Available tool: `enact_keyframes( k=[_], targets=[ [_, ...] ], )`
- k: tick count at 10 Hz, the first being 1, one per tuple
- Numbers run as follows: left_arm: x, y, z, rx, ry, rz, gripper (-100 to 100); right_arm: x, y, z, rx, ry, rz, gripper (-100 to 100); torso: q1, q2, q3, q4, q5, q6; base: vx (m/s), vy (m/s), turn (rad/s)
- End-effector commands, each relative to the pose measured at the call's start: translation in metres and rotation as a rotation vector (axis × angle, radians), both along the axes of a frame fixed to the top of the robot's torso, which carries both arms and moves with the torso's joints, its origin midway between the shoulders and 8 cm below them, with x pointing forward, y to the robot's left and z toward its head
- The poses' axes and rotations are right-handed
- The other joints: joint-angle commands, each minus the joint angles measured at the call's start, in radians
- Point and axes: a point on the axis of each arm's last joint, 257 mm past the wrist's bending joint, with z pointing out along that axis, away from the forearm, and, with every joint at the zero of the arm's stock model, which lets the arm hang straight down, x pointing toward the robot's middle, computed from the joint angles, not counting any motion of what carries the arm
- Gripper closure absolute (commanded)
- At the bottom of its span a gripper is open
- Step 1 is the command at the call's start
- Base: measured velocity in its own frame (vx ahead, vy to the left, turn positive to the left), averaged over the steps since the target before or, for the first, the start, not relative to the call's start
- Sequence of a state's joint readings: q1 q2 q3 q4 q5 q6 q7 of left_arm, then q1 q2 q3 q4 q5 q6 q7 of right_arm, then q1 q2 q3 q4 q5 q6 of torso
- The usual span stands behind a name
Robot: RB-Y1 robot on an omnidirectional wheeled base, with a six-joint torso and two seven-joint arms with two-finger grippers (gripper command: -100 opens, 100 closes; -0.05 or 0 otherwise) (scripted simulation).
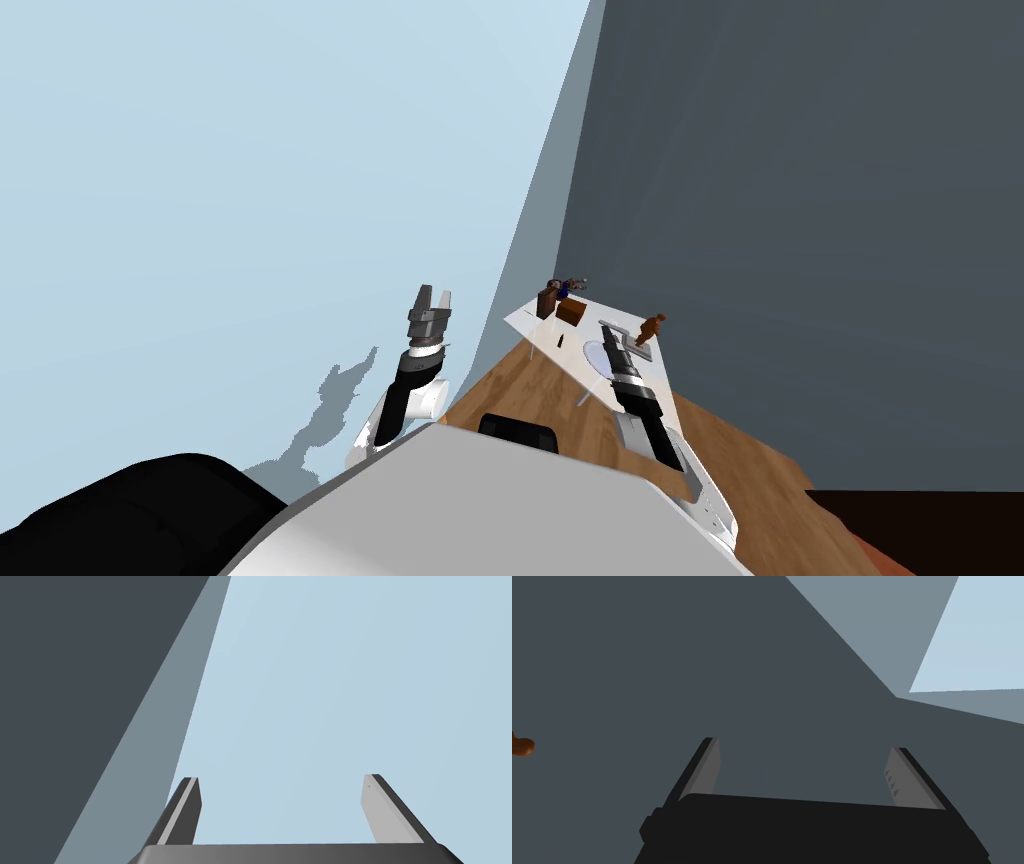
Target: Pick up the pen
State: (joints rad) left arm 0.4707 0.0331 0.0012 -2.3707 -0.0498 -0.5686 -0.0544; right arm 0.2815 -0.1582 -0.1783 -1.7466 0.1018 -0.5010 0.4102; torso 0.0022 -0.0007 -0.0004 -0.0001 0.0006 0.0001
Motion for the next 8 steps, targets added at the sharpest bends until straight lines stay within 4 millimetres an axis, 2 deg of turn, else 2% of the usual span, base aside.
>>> enact_keyframes(
  k=[1, 2, 3, 8],
  targets=[
    [0.000, 0.000, 0.000, 0.000, 0.000, 0.000, 0, 0.001, -0.006, -0.007, -0.032, 0.015, -0.024, -100, 0.000, 0.000, 0.000, 0.000, 0.000, 0.000, 0.014, 0.028, 0.055],
    [0.000, 0.000, 0.000, 0.000, 0.000, 0.000, 0, 0.003, -0.017, -0.018, -0.079, 0.037, -0.062, -100, 0.000, 0.000, 0.000, 0.000, 0.000, 0.000, 0.016, 0.037, 0.105],
    [0.000, 0.000, 0.000, 0.000, 0.000, 0.000, 0, 0.003, -0.018, -0.021, -0.084, 0.045, -0.066, -100, 0.000, 0.000, 0.000, 0.000, 0.000, 0.000, 0.020, 0.028, 0.054],
    [0.000, 0.000, 0.000, 0.000, 0.000, 0.000, 0, 0.004, -0.051, -0.058, -0.229, 0.125, -0.173, -100, 0.000, -0.001, 0.000, 0.000, 0.000, 0.001, 0.032, 0.035, 0.079]
  ],
)
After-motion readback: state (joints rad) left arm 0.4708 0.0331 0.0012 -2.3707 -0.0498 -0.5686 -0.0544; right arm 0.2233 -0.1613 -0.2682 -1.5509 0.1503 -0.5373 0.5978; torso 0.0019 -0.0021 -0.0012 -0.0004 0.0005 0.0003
